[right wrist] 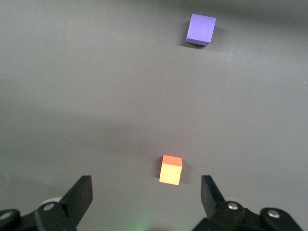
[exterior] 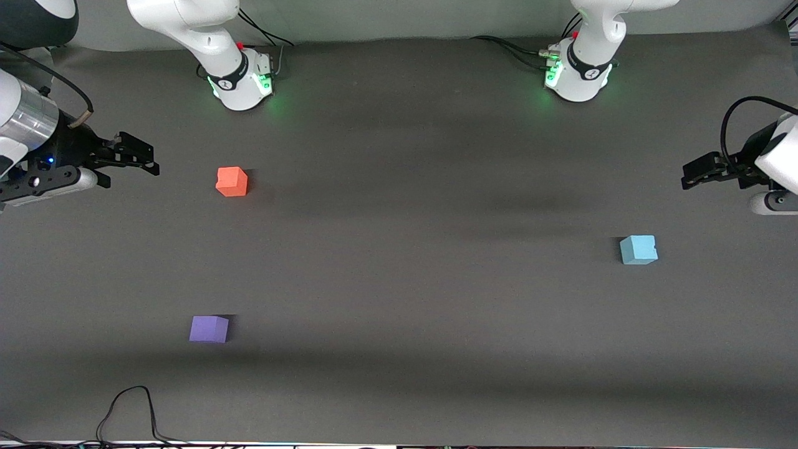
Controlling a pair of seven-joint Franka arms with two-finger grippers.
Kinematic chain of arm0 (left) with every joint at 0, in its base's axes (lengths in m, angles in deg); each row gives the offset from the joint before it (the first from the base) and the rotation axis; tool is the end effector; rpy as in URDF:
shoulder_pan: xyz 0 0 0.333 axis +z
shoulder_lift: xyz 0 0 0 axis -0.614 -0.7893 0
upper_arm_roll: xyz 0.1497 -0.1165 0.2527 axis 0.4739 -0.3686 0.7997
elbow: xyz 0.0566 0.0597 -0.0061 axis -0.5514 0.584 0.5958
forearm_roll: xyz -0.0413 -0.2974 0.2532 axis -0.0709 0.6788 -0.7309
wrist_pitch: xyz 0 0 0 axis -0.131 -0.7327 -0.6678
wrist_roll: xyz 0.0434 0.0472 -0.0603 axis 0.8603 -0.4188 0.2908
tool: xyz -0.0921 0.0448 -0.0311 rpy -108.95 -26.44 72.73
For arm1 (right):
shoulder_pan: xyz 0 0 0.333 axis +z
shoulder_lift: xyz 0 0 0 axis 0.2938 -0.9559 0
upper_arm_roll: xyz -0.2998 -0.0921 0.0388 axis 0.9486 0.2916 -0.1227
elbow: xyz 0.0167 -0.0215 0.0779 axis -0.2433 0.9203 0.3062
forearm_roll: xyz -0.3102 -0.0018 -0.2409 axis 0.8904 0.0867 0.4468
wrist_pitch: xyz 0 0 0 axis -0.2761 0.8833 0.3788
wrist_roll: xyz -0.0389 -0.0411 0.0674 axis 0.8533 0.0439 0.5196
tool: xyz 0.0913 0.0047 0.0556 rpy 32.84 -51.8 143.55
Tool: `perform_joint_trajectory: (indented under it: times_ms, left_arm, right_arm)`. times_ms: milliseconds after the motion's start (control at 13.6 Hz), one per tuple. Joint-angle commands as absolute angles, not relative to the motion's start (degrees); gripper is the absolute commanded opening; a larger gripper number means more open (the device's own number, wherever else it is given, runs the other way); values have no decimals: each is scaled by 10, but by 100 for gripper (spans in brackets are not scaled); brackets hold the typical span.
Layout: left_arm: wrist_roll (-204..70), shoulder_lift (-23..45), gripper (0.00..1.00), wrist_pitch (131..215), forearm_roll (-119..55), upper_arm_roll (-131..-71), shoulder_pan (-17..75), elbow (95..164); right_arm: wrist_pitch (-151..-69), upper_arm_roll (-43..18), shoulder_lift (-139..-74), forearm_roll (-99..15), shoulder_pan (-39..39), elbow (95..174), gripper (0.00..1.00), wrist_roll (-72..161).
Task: Place blue block between orange and purple blocks
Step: 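Reach the left gripper down to the light blue block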
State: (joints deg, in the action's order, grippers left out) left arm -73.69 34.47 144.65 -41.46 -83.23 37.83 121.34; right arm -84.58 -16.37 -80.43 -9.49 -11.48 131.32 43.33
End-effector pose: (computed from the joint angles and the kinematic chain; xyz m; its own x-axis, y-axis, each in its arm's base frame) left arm 0.5620 -0.0024 0.5855 0.9954 -0.0092 -0.0954 -0.0097 -0.9999 -0.0054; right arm 0.5362 0.0456 0.6000 0.9831 0.1753 -0.0529 0.1704 -0.9817 -0.0850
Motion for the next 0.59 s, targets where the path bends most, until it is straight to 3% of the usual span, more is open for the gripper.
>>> perform_joint_trajectory:
  times_ms: [0,220,514]
  left_arm:
    - [-741,345,100,1443,-409,-831,378,1213]
    - [-743,345,100,1439,-420,-829,381,1219]
    - [-859,380,100,1456,-425,-831,462,1268]
  right_arm:
    - [-837,-161,-812,-86,-112,1297,100,438]
    - [-837,-163,-812,-86,-111,1297,100,439]
    - [-837,-163,-812,-87,-111,1298,100,440]
